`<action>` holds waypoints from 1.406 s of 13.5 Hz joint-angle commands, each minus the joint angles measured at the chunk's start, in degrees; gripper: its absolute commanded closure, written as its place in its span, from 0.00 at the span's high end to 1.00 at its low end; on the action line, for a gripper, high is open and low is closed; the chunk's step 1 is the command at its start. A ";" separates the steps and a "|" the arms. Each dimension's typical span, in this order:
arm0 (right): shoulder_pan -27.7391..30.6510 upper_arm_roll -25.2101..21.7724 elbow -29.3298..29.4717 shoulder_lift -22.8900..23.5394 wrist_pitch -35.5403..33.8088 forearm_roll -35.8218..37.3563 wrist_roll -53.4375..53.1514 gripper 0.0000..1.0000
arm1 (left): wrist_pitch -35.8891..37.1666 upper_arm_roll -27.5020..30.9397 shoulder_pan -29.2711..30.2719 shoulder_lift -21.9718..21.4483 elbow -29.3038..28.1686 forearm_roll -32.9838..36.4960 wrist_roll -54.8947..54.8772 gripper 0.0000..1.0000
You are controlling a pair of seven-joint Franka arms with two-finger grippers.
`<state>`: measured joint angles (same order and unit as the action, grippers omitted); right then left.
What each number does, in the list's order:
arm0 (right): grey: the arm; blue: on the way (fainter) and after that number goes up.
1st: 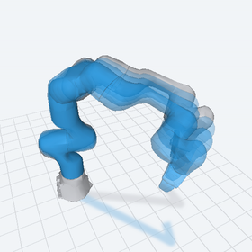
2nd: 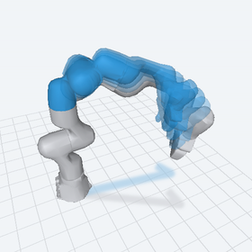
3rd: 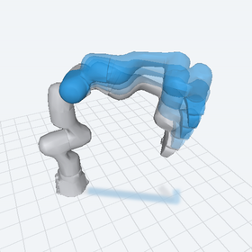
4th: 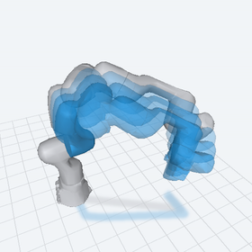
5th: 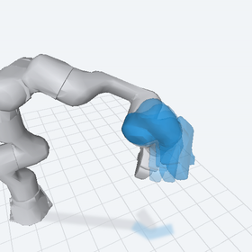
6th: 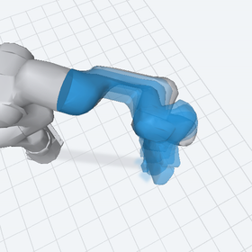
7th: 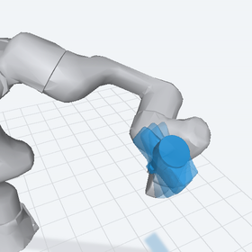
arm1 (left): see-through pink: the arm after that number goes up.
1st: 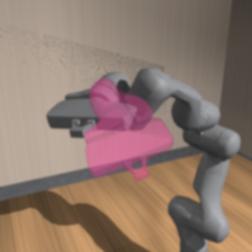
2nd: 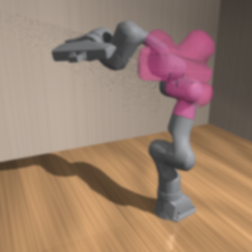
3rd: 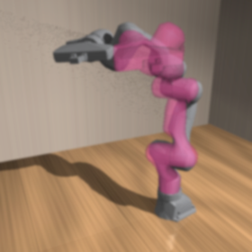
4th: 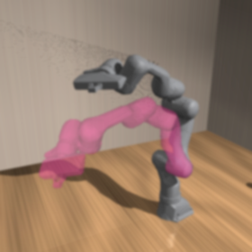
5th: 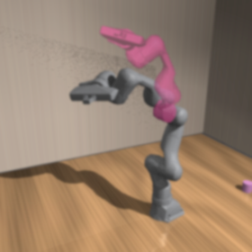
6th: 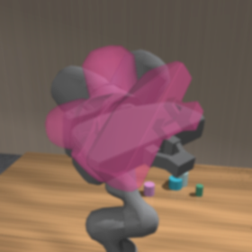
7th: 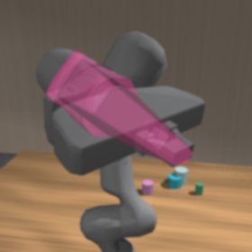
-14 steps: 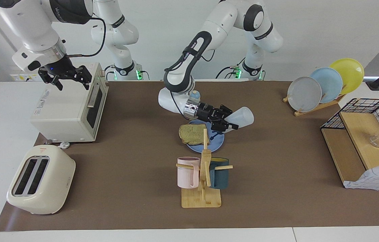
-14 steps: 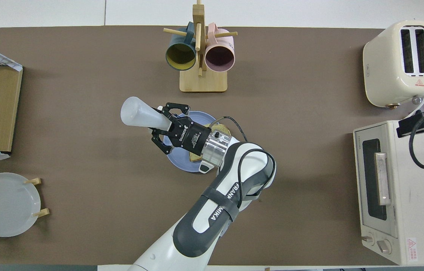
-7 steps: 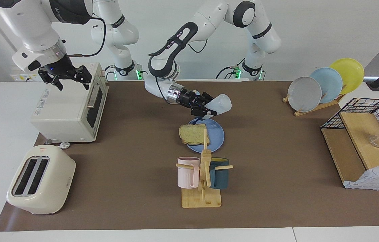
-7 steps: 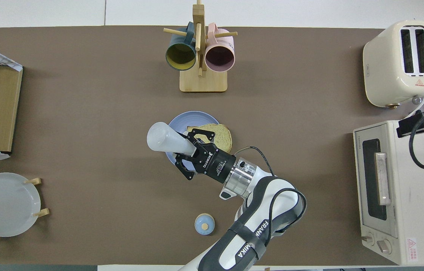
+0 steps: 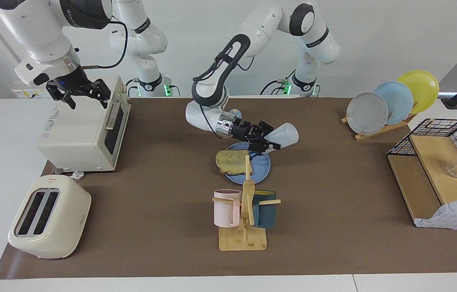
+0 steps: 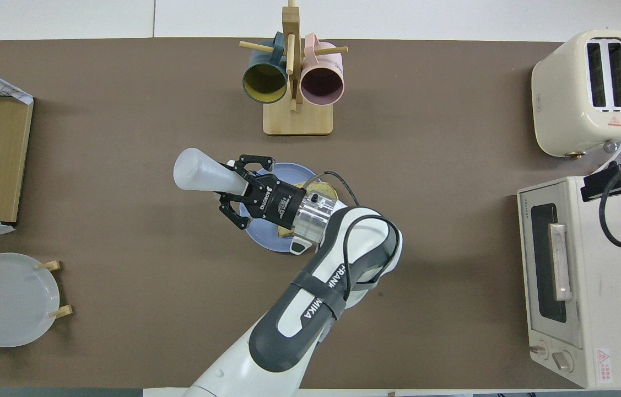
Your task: Put bread on plate and add seasoning
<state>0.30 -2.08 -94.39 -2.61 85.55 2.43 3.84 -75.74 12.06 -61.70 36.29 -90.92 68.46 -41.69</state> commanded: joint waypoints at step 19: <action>0.49 0.06 -0.80 -0.64 0.14 -1.11 1.70 1.00 | 2.18 -0.37 -6.68 -10.87 -3.03 -17.64 24.61 0.00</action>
<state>0.30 -2.08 -94.39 -2.61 85.55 2.43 3.84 -73.49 11.46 -68.09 30.79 -90.50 53.78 -22.08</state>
